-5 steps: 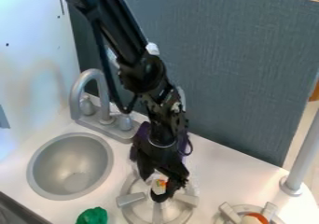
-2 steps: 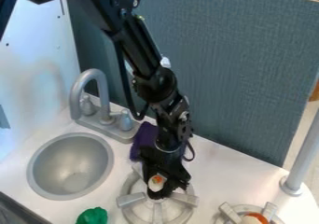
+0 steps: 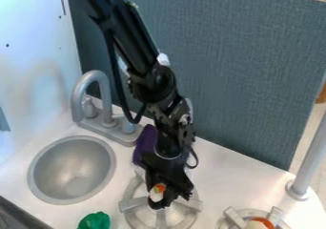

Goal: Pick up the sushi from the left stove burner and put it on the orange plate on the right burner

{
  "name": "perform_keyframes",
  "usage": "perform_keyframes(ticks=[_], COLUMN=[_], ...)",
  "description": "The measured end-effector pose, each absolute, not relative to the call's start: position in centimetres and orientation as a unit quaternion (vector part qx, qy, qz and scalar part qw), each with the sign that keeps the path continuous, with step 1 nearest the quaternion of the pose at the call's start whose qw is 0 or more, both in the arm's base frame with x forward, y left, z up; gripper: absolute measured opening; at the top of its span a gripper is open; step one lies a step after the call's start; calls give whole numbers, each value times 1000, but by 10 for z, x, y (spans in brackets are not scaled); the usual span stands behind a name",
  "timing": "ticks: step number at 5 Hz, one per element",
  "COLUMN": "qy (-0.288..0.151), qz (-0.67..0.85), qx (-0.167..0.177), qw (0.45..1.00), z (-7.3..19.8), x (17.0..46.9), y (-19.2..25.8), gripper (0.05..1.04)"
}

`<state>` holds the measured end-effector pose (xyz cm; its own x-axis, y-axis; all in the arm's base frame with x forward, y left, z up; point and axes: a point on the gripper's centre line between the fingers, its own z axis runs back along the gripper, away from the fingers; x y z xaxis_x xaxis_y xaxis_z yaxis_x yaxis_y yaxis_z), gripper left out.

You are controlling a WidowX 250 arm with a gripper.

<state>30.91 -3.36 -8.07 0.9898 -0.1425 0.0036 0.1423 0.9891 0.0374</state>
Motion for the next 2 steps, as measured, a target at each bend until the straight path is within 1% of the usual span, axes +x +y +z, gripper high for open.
perform_keyframes(ticks=[1, 2], qy=[-25, -33], qz=[-100, -132], qx=[0, -2], qw=[995, 991], z=[-63, -59], x=[298, 288], y=[-52, -66], gripper=[513, 513])
